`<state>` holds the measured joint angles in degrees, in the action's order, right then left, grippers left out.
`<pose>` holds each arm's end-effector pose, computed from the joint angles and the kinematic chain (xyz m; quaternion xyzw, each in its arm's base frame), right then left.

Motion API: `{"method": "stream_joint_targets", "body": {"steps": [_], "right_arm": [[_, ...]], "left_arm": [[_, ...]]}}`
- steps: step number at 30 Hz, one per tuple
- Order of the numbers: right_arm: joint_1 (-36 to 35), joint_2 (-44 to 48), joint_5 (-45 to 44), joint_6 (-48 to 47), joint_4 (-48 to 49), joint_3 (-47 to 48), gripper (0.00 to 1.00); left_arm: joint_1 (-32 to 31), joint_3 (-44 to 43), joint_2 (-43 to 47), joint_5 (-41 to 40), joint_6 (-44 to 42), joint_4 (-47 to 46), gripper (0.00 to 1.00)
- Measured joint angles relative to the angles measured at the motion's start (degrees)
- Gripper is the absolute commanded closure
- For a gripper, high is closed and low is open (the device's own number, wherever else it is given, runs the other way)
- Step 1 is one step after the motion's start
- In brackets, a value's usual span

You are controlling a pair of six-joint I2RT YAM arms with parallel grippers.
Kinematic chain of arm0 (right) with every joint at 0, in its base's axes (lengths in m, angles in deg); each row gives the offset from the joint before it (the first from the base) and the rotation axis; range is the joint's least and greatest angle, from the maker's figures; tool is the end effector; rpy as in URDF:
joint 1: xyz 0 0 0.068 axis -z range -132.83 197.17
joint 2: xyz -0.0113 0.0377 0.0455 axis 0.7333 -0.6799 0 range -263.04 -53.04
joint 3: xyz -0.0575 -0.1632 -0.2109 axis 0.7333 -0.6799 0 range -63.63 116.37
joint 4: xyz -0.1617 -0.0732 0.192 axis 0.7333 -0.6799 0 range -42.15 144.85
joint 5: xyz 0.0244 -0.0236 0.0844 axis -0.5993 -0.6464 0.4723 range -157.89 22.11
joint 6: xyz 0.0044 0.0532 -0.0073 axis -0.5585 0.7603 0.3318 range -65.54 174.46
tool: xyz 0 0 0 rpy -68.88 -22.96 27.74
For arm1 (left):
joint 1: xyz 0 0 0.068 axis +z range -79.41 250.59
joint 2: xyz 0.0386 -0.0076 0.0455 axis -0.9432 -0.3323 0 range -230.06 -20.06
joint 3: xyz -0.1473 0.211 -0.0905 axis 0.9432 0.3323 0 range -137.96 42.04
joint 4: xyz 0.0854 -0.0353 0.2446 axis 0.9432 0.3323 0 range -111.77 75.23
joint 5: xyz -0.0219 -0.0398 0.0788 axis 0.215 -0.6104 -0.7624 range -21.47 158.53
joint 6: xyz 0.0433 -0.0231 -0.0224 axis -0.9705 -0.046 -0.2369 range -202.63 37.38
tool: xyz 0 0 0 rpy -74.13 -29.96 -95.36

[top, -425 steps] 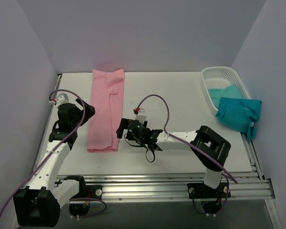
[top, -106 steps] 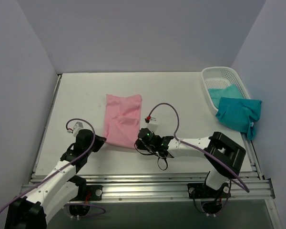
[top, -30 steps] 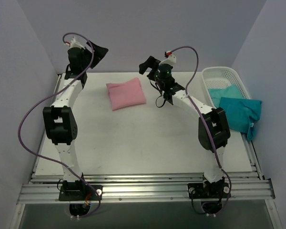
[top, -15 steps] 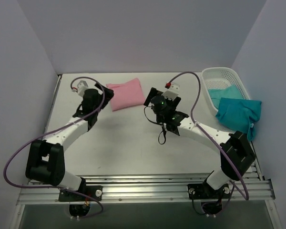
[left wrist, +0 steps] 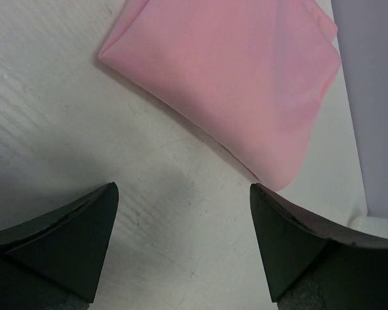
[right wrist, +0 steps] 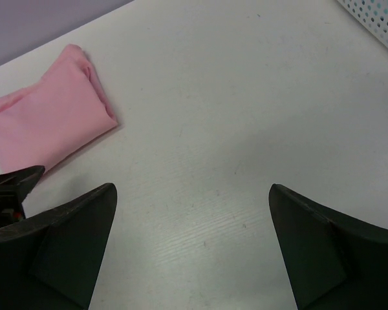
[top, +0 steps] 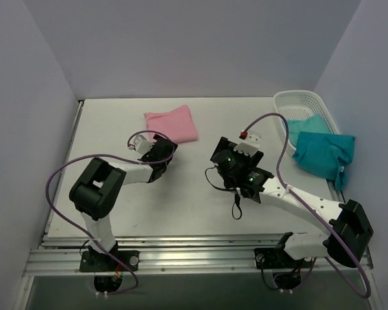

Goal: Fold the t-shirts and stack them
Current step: Put the neatly folded tshirt into the corner of the board with the left arm

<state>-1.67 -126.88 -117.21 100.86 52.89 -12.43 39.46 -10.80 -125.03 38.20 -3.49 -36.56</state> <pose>0.2074 0.1962 0.2877 0.2091 0.7694 0.1259 0.5903 0.3254 -0.1756 0.1483 -0.4579 0.7430 -0.2172 0.4371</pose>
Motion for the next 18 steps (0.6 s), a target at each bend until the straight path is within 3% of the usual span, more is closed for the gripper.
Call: {"method": "stream_joint_targets", "body": {"steps": [12,15,16,18], "right_arm": [[-0.5,3.8,-0.48,0.35,-1.53,-0.2,0.0],[-0.66,3.8,-1.05,0.5,-2.25,-0.33,0.0],[-0.66,3.8,-1.27,0.52,-2.43,-0.35,0.0],[-0.66,3.8,-1.49,0.55,-2.69,-0.44,0.0]], "left_arm": [[-1.77,-15.63,-13.68,-3.52,10.12,-0.76,0.1],[-1.36,-18.36,-16.09,-3.39,10.86,-1.05,0.26],[-1.09,-18.82,-16.74,-3.15,10.91,-1.33,0.48],[-0.13,-19.23,-17.7,-2.16,10.54,-1.66,0.65]]}}
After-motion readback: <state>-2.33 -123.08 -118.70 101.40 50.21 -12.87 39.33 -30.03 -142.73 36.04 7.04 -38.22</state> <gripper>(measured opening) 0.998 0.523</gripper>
